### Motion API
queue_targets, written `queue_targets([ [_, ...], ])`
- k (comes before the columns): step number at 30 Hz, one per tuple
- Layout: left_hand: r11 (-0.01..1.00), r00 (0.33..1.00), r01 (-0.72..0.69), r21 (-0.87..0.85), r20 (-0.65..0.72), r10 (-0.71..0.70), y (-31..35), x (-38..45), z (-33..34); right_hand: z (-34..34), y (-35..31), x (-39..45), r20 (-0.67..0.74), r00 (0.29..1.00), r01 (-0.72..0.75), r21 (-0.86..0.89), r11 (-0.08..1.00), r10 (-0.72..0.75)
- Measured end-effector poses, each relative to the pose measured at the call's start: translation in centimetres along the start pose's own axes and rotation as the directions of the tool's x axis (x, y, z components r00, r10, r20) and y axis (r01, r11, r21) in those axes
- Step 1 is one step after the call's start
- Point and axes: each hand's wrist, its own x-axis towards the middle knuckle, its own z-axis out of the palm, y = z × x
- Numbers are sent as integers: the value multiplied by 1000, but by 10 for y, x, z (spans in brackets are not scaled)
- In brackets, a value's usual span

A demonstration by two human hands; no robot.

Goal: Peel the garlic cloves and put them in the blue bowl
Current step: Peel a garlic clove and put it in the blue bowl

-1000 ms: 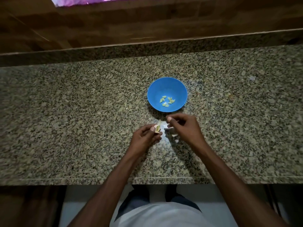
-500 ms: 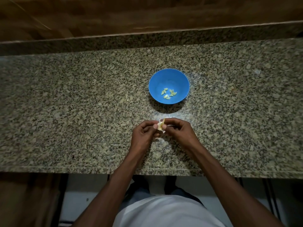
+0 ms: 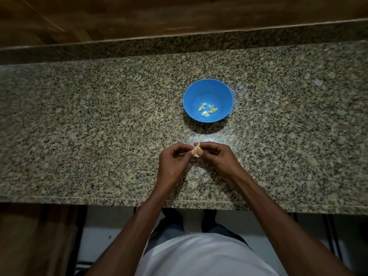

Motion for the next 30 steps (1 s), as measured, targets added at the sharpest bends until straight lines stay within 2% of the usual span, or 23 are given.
queue_targets([
  [5,998,998,55,-8,-15,-55,-5,-1,-1,4,2,-2,-9,1000,2,43,999,-1],
  [8,988,989,144,-56,42,-142,-8,0,-5,6,5,-3,-23,1000,20,43,999,-19],
  [13,987,980,158,-27,131,-153,-13,3,-10,6,10,-5,-24,999,23,44,999,-21],
  [19,992,977,124,18,172,-125,-18,5,-12,7,13,-5,-31,999,21,52,998,-19],
  [27,994,987,67,82,143,-79,-19,5,-13,13,16,-9,-63,998,18,79,997,-13],
  [30,994,982,20,104,183,-39,-15,3,-15,13,16,-9,-59,998,15,85,996,-10],
])
